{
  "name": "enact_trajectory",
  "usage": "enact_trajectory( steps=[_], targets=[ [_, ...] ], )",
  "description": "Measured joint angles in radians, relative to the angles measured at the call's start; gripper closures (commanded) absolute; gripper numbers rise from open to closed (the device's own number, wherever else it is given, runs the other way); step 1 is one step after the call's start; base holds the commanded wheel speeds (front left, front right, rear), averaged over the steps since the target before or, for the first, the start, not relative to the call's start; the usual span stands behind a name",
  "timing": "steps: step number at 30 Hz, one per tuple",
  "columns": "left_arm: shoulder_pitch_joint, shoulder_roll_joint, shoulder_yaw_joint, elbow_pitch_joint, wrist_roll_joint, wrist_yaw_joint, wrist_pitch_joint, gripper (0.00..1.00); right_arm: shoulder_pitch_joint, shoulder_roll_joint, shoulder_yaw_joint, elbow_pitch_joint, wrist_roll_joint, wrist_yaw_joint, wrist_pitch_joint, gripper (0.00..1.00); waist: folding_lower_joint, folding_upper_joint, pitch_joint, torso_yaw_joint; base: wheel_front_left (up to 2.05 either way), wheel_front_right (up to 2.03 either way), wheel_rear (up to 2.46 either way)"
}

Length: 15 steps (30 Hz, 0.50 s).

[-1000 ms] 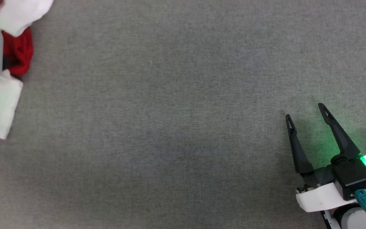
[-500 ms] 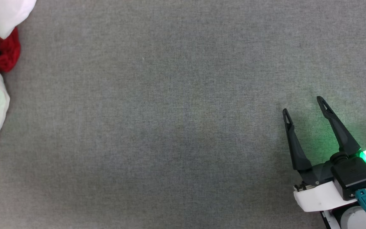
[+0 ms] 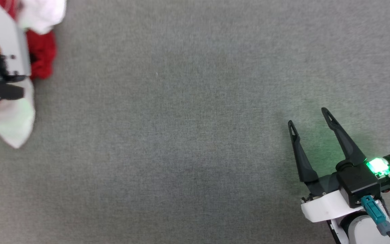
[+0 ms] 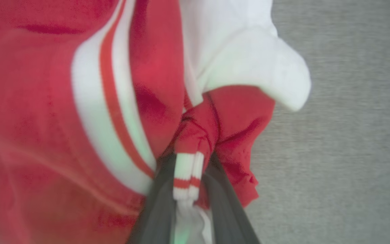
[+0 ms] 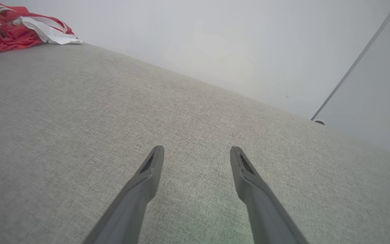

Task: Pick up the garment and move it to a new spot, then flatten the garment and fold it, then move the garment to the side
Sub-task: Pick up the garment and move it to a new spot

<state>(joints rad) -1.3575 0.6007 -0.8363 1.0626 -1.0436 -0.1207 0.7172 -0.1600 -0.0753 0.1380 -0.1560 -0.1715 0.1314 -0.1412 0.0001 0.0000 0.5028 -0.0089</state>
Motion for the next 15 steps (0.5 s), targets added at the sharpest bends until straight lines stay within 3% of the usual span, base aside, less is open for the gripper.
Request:
enact_trajectory(
  steps=[7,15],
  targets=[
    [-0.039,-0.009,-0.016,-0.021,0.007,-0.006,-0.035,1.00,-0.002,0.015,0.003,0.098,0.007,0.000,-0.036,0.00,0.0000,0.0000,-0.109,0.002,0.00,0.00,0.00],
    [-0.076,-0.061,-0.038,-0.042,0.008,-0.008,-0.089,1.00,0.023,0.022,-0.001,0.189,0.021,0.000,-0.063,0.00,0.0000,0.0000,-0.267,0.004,0.00,0.00,0.00]
  ],
)
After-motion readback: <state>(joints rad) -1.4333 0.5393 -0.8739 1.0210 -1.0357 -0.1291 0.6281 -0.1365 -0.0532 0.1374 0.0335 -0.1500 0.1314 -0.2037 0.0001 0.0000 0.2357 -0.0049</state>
